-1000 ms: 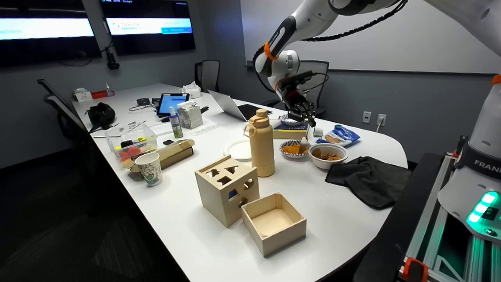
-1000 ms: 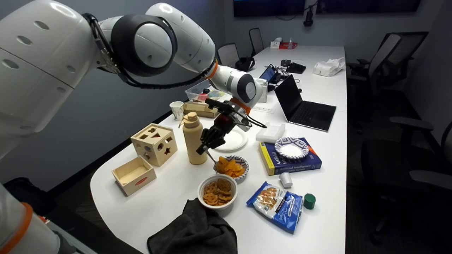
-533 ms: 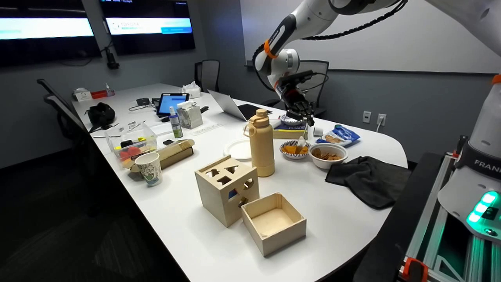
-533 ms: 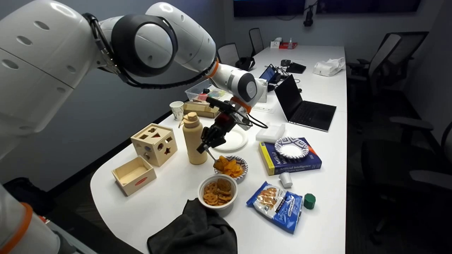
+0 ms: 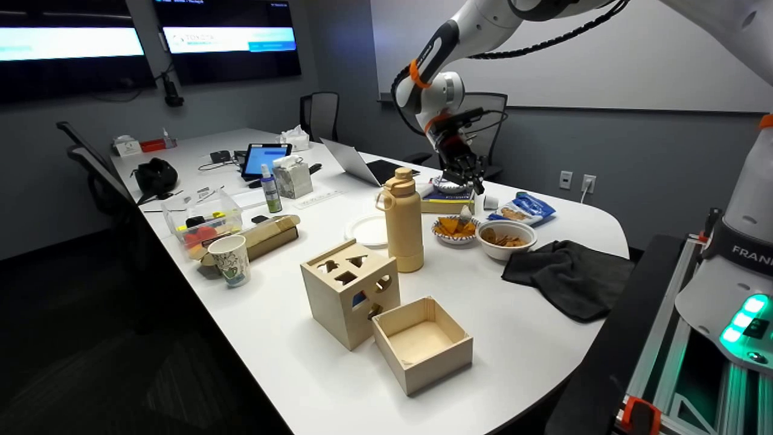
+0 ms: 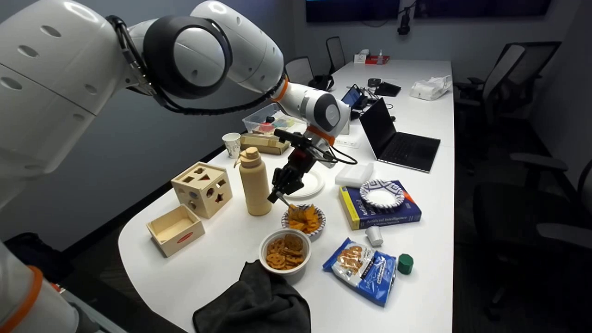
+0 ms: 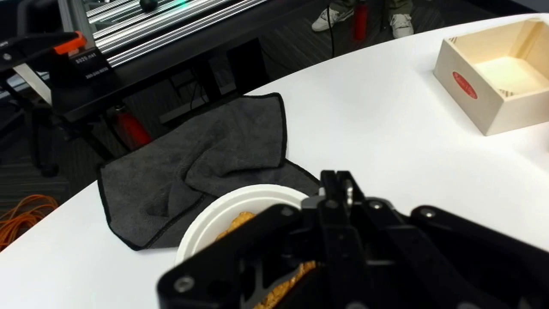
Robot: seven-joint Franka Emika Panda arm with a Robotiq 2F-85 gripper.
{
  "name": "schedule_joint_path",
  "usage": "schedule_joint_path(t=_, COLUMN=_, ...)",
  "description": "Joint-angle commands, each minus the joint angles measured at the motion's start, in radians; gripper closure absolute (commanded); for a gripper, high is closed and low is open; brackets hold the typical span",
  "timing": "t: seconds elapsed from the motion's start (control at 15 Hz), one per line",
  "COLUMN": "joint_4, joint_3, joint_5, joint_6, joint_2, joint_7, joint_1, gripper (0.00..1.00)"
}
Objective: Use the silver cake spatula to stir the contents in the black and white bowl.
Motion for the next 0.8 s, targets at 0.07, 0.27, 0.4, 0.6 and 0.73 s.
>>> schedule_joint_path(t=0.07, joint_4=-0.011, joint_3=-0.016, joint_5=-0.030, joint_6=-0.012, joint_2=-0.027, joint_7=0.036, joint_1=0.007, gripper=0.99)
schedule_joint_path(t=0.27, joint_4=-0.003, joint_3=-0.013, joint_5=-0.034, joint_6=-0.035, joint_2=-0.011, joint_7=0.036, joint_1=0.007, gripper=0.99)
schedule_joint_path(t=0.4, joint_4=-0.003, joint_3=-0.011, joint_5=-0.037, joint_6=-0.046, joint_2=-0.002, joint_7=0.043, joint_1=0.012, gripper=0.99)
schedule_joint_path(t=0.6, joint_4=0.002, joint_3=-0.005, joint_5=-0.032, joint_6=-0.070, joint_2=0.013, joint_7=0.033, joint_1=0.011, gripper=0.99)
schedule_joint_path(t=0.73, joint_4=0.007, joint_3=0.005, joint_5=-0.021, joint_6=-0.094, joint_2=0.019, joint_7=0.013, joint_1=0.003, gripper=0.99)
